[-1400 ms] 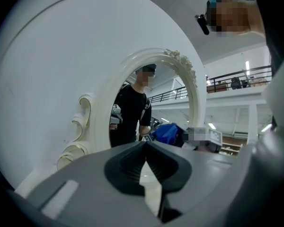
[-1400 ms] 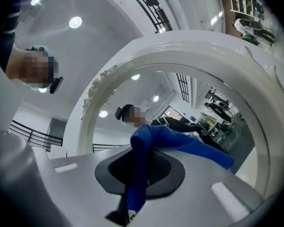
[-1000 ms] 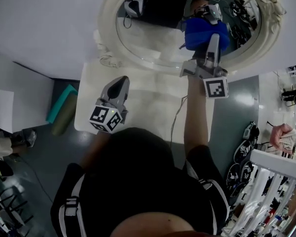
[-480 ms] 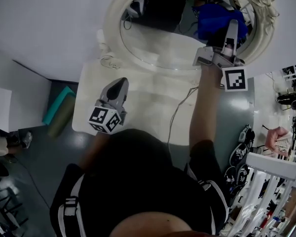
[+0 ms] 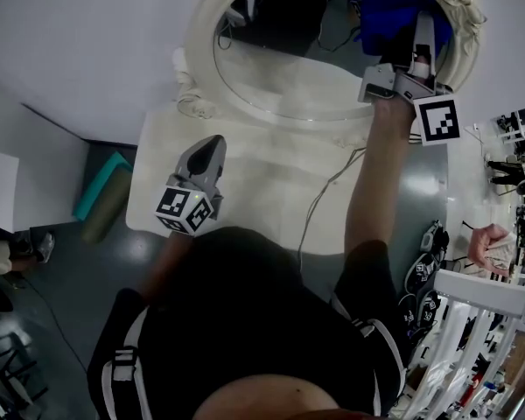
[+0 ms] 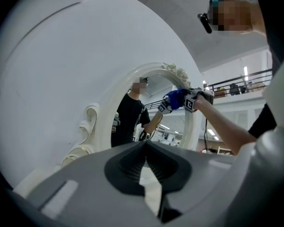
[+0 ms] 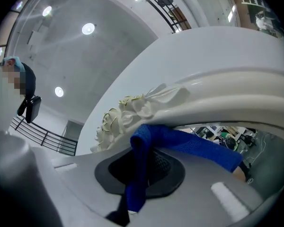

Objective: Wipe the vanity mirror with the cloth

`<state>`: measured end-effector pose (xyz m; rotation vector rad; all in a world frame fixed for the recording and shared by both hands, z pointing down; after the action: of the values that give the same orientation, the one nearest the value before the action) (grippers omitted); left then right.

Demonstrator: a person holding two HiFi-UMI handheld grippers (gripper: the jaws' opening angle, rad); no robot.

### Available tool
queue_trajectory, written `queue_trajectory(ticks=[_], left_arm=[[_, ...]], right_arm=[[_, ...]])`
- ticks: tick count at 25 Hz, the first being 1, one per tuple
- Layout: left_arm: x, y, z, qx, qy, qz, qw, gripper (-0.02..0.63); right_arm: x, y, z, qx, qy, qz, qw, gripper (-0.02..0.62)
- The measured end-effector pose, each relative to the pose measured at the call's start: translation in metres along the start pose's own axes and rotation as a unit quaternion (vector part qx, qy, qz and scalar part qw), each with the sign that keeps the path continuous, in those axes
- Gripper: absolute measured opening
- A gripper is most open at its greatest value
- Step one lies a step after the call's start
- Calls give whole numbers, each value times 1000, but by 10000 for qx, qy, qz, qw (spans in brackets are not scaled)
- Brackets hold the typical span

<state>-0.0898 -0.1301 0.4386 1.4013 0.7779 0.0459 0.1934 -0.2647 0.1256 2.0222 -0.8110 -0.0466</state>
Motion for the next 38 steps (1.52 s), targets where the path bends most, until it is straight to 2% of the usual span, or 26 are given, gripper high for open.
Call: queue_trajectory(ticks=[12,17,20,23,29,38], left_arm=[[2,6,-13,-56,-21,31,10000,9],[12,2,-20,-89,-80,31,9999,9],[10,7,-27,-132,-127,-5,9998,9],[7,10,-32,-196,-145,-50,9997,9],[1,16,-31,-310,-160,-110,9993,9],[-14,14,-20,-336,-229,-86,9991,9]], right_arm=[[-1,10,-12,-9,-62,132,9999,28],[-30,7,-49,26,-231,-286,9993,28],[-49,28,-76,-36,-456,-537,9975,28],[-58,54,-103,-153,-523,-537,9971,28],[-42,115,-160,-482,-72,-12,9988,28],[-15,213,-212,-1032,571,686,9907,28]])
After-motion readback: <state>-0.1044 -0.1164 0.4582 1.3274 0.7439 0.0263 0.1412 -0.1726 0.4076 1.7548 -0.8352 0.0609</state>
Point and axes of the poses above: the fingertips, and each gripper's own axes: z forward along the fingers, x to its right, y out of its underside, the point moved 3 cm from there along -z, backward along the fingers, and after that the axes turned 6 degrees about -z, right-handed, at the moved point
